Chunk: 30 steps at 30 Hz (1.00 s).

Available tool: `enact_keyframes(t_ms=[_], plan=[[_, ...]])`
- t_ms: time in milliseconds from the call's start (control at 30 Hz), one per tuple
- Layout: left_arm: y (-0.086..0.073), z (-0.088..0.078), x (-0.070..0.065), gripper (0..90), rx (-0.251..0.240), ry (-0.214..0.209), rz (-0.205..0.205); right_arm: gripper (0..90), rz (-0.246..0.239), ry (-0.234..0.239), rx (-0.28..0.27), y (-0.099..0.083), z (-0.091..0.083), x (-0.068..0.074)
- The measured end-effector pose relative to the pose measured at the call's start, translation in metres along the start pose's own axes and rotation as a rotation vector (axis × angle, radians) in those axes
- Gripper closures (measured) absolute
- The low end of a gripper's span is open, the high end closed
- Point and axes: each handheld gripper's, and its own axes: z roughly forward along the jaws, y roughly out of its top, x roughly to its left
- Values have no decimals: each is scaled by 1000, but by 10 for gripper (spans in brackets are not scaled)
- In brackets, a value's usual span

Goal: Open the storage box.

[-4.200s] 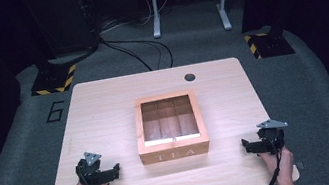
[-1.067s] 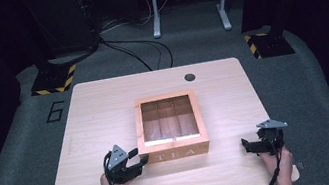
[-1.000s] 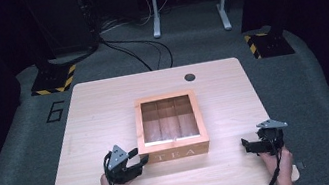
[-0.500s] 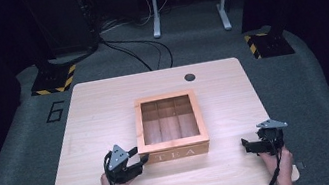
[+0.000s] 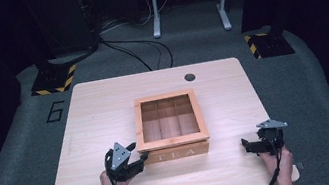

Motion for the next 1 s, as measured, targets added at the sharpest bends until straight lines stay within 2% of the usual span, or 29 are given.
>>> enact_keyframes(t_ms=[400, 600, 767, 833, 1000], plan=[[15, -1, 5, 408, -60, 7, 10, 15, 0, 0, 0, 0, 0, 0], [24, 0, 9, 396, -63, 8, 27, 15, 0, 0, 0, 0, 0, 0], [28, 3, 12, 395, -80, 12, 13, 15, 0, 0, 0, 0, 0, 0], [30, 4, 14, 403, -75, 22, 30, 15, 0, 0, 0, 0, 0, 0], [34, 5, 15, 430, -113, 47, 14, 15, -1, 0, 0, 0, 0, 0]])
